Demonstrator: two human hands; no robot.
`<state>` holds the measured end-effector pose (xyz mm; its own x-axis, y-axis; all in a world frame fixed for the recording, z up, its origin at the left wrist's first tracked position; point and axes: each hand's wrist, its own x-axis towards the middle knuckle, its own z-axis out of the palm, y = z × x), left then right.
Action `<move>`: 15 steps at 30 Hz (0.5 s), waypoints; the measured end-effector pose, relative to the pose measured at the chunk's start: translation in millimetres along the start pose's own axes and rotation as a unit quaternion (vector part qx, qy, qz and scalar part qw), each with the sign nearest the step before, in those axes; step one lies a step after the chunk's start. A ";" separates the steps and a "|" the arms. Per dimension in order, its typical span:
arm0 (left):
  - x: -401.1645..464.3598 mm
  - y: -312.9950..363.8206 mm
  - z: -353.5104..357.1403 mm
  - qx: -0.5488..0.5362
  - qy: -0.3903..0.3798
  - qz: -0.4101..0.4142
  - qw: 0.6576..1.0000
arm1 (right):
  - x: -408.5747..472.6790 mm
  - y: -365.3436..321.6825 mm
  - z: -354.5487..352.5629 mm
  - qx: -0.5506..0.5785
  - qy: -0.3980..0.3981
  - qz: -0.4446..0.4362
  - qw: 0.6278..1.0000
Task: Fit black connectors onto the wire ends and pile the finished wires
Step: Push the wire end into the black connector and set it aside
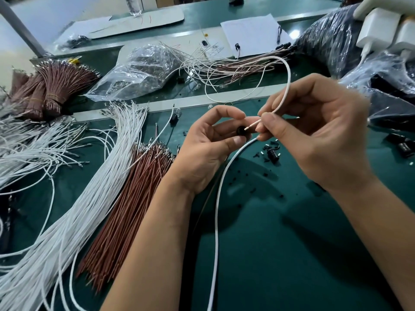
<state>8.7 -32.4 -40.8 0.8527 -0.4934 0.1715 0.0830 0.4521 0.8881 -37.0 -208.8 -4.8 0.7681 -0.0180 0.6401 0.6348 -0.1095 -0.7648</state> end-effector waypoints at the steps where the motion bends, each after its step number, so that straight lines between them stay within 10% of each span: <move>1: 0.0 -0.1 0.1 0.000 0.000 -0.001 1.000 | -0.3 0.6 0.2 -0.004 -0.001 -0.001 1.000; 15: -0.9 -0.9 0.9 0.034 0.002 -0.029 0.999 | -1.0 9.6 1.0 -0.024 -0.007 0.033 0.999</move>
<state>7.4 -33.1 -41.4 0.8499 -0.5136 0.1176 0.0964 0.3709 0.9236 -31.7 -208.8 -12.9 0.8094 -0.0123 0.5871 0.5783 -0.1568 -0.8006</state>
